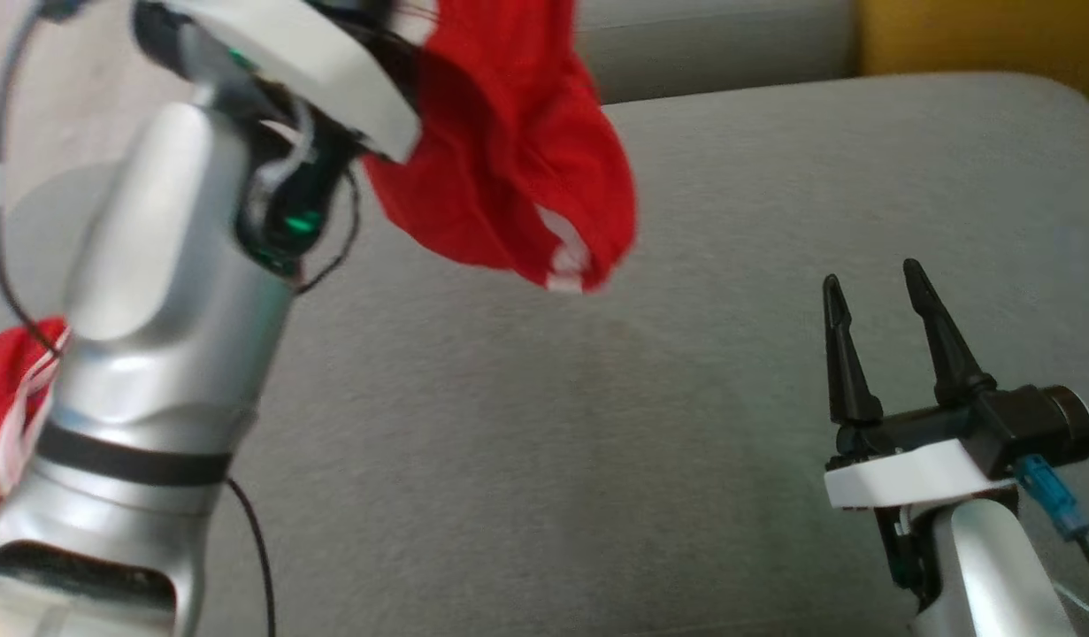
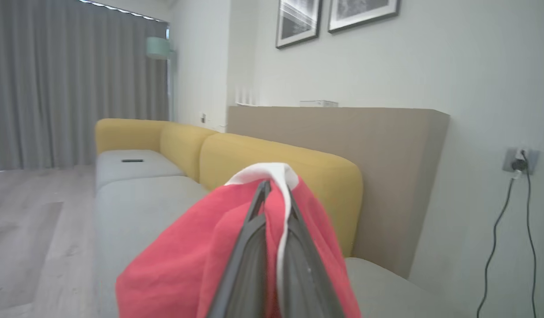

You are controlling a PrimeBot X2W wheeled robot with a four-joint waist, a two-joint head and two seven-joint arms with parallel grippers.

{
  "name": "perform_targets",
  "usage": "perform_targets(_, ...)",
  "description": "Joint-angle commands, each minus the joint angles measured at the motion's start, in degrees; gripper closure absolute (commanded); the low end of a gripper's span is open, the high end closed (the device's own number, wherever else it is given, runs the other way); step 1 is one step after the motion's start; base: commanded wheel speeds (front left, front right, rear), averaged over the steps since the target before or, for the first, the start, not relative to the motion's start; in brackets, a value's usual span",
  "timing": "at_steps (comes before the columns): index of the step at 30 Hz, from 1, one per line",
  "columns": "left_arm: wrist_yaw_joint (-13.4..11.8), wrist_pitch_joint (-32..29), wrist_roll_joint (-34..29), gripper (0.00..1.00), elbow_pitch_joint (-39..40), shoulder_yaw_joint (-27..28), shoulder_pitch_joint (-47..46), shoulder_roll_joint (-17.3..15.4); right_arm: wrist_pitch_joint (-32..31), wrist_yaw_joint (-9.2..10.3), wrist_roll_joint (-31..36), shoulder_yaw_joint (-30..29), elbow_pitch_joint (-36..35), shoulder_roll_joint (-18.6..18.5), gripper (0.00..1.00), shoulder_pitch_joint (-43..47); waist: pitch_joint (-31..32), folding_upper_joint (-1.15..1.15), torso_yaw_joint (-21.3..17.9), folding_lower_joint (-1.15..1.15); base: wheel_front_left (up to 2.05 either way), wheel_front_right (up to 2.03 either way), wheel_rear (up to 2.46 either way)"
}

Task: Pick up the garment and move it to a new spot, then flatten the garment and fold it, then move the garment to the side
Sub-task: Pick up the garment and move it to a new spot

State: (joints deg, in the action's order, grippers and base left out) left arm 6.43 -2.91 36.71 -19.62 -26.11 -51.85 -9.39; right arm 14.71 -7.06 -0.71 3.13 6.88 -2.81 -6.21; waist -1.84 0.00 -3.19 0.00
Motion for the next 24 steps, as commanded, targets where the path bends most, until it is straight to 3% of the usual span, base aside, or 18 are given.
perform_targets(1, -0.6, 1.0, -1.2, 1.0, 1.8, 1.1, -3.2, -0.9, 0.3, -0.43, -0.5, 1.5, -2.2, -0.1, 0.0, -1.4, -0.1, 0.0, -4.7, 0.0, 0.0, 0.0, 0.0)
perform_targets(7, -1.6, 4.2, -4.0, 1.0, -2.7, -3.1, -3.3, 3.3, 0.3, -0.43, -1.5, 2.1, -2.9, -0.1, 0.0, -3.3, -3.5, 0.0, -10.1, 0.0, 0.0, 0.0, 0.0)
perform_targets(13, -2.8, 8.1, -3.3, 1.0, -9.1, -5.0, 0.0, 5.3, 0.3, -0.43, -2.9, 2.5, -3.4, -0.1, 0.0, -4.7, -7.1, 0.0, -13.2, 0.0, 0.0, 0.0, 0.0)
perform_targets(20, -4.2, 16.2, -4.3, 1.0, -20.1, -5.7, 5.2, 5.8, 0.3, -0.43, -3.9, 3.1, -3.5, -0.1, 0.0, -5.7, -10.9, 0.0, -14.3, 0.0, 0.0, 0.0, 0.0)
perform_targets(24, -4.3, 17.8, -6.0, 1.0, -24.7, -4.6, 6.2, 5.8, 0.3, -0.43, -3.7, 2.6, -3.4, -0.1, 0.0, -6.0, -11.6, 0.0, -13.5, 0.0, 0.0, 0.0, 0.0)
